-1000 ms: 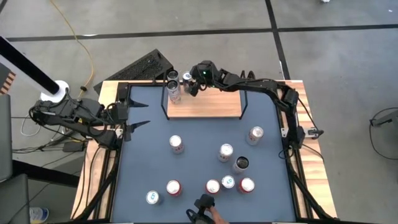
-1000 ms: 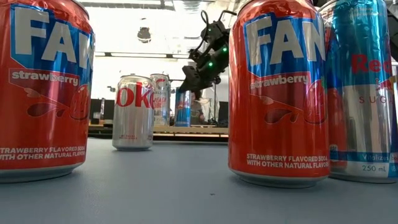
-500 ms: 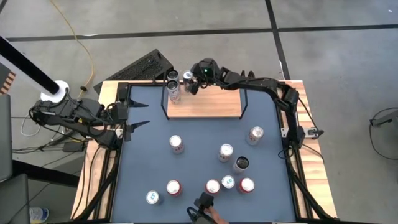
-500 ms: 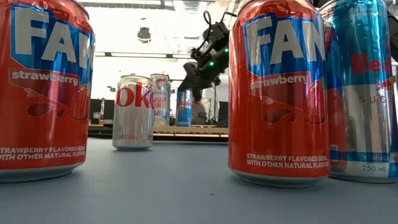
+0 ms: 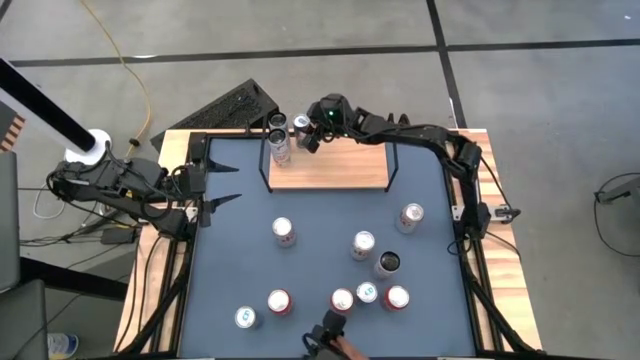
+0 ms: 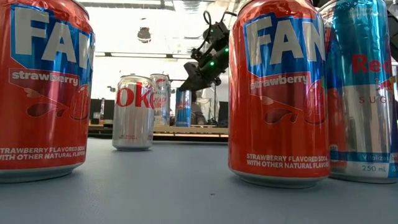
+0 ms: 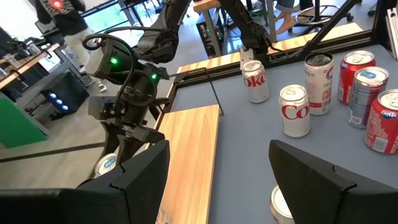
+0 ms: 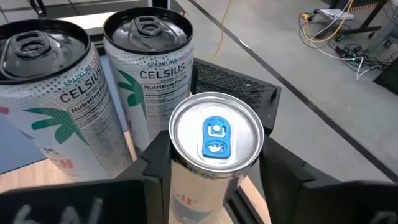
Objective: Place canned beverage on shelf
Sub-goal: Put the top blue soda can on the shelf
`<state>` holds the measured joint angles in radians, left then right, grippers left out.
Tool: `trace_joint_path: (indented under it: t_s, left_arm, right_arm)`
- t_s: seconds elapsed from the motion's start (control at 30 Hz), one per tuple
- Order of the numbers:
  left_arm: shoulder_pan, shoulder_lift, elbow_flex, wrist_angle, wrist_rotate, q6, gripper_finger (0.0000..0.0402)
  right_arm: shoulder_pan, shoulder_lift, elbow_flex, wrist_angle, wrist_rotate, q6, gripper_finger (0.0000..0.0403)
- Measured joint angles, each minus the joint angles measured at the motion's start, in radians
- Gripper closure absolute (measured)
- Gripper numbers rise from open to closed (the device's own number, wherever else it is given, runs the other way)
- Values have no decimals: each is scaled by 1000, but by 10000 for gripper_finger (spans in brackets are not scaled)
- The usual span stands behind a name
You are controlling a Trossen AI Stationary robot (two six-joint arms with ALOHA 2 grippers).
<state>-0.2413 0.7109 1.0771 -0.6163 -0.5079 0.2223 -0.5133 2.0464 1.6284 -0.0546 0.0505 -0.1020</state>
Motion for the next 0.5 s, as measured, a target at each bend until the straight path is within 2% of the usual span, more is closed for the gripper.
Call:
trace_joint_path:
  t_s: [0.33,0.5]
  left_arm:
    - [0,0,0,-20,0,-1,136]
    - [0,0,0,-31,0,-5,136]
  right_arm:
    - [0,-3,3,-70,-5,-57,237]
    - [-10,-13,2,-100,-83,-91,237]
